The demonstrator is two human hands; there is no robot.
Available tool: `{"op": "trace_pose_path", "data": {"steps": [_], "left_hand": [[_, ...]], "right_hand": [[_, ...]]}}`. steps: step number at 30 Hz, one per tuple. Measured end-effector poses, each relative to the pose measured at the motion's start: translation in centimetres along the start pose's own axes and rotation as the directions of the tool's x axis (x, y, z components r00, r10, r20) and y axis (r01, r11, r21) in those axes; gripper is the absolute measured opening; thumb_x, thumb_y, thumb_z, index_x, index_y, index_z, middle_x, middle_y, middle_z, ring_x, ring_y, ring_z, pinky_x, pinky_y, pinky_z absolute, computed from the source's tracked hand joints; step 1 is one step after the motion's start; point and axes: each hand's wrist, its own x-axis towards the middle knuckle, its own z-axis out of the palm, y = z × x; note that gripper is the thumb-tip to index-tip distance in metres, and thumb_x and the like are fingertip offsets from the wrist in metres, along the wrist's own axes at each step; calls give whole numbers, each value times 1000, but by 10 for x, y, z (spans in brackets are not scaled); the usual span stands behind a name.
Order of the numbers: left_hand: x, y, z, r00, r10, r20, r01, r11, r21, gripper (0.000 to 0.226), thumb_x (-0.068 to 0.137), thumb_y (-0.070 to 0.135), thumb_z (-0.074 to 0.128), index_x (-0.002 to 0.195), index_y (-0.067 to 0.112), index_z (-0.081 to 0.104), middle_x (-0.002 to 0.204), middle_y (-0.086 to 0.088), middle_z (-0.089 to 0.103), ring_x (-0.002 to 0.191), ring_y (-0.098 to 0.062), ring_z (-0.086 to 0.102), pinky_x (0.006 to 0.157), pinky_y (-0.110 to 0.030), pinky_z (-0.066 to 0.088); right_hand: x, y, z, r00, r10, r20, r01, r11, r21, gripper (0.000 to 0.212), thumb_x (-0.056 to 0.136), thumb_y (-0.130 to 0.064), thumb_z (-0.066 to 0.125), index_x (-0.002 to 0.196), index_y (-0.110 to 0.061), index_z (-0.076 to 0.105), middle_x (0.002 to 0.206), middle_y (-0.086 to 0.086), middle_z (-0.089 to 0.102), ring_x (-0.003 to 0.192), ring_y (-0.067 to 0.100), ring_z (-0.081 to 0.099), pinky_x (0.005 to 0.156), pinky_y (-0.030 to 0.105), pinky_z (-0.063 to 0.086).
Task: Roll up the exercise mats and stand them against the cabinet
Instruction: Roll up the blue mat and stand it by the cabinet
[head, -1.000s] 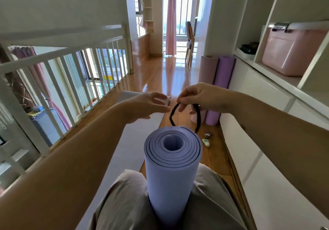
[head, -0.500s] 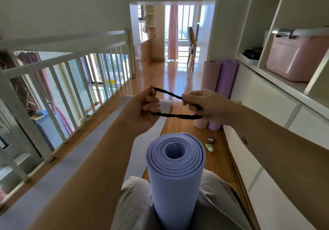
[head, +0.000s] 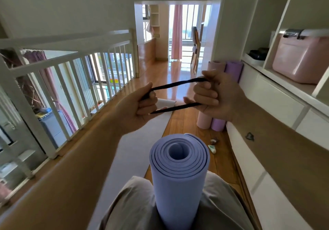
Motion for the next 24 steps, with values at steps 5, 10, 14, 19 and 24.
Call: {"op": "trace_pose_path", "data": {"steps": [5,10,14,19,24], "left_hand": [[-1,16,11,944,-216,-249,260,25,965,40,103,20,37,75,9,65,57,3,65,52,-5,59,66,-22,44],[1,23,36,934,-189,-304,219,-372,902,31,98,17,52,128,9,56,113,-5,68,87,-15,71,84,-26,55],[-39,21,53,903,-309,-300,71,-580,811,90,78,44,73,149,15,27,121,2,66,92,-11,67,87,-25,52],[-89,-25,43,898,-310,-311,20,-679,734,102,70,59,73,148,17,22,126,-1,60,106,-21,61,93,-37,50],[-80,-39,14,956,-169,-240,83,-629,773,104,73,54,72,152,20,13,130,-3,59,106,-21,61,93,-38,50]], "right_hand": [[9,-5,14,938,290,-191,-234,119,-965,35,102,-20,36,84,-4,62,64,4,63,57,13,60,69,25,52],[12,7,31,938,182,-296,-72,-731,-678,28,93,-17,59,120,-10,61,85,-1,61,71,12,57,64,22,47],[-12,-5,27,886,260,-383,-54,-763,-645,64,85,-24,71,142,-15,42,121,1,57,89,10,54,77,19,47],[-48,20,4,812,434,-389,-7,-660,-751,72,80,-33,76,139,-23,36,108,-15,59,71,0,46,68,16,43],[-45,44,-28,930,336,-146,30,-467,-884,75,75,-38,79,134,-29,35,104,-16,55,88,0,52,76,11,41]]}}
